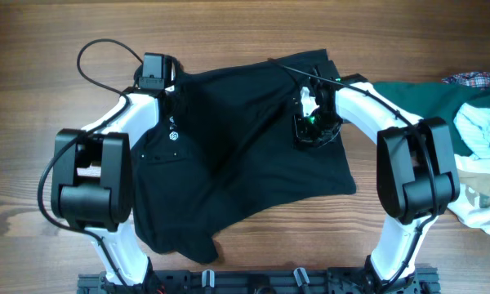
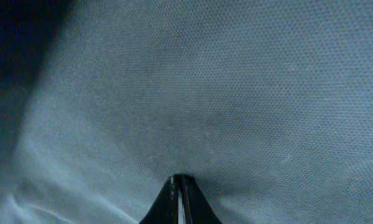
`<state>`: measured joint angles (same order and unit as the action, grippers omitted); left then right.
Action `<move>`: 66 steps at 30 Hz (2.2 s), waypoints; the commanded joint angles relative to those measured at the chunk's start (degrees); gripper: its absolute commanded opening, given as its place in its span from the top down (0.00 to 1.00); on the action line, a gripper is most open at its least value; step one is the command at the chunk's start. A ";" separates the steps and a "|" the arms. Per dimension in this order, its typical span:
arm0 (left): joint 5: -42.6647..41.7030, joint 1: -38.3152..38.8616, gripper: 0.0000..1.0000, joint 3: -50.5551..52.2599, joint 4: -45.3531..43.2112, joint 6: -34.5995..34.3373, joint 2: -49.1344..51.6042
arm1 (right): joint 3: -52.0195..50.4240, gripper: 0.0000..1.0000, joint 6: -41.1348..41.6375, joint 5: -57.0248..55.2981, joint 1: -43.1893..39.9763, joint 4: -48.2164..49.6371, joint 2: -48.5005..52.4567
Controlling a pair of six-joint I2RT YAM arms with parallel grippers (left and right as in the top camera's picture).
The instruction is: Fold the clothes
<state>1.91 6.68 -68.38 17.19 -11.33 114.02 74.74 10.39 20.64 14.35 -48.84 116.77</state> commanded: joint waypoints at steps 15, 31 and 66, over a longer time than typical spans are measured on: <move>2.01 -9.70 0.96 -8.00 -11.21 7.78 8.68 | -7.23 0.95 5.35 -8.59 0.04 3.69 -0.33; -5.46 -6.12 0.78 -23.91 33.92 -4.02 3.10 | 1.33 0.96 2.62 -3.87 0.04 29.35 -8.33; -7.87 -3.23 0.66 -23.63 33.70 -4.15 2.86 | 23.34 0.45 -2.93 -0.37 -11.32 33.38 13.64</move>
<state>-4.69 2.94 -91.53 52.27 -15.00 117.73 93.14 11.75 12.38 2.55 -11.68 131.44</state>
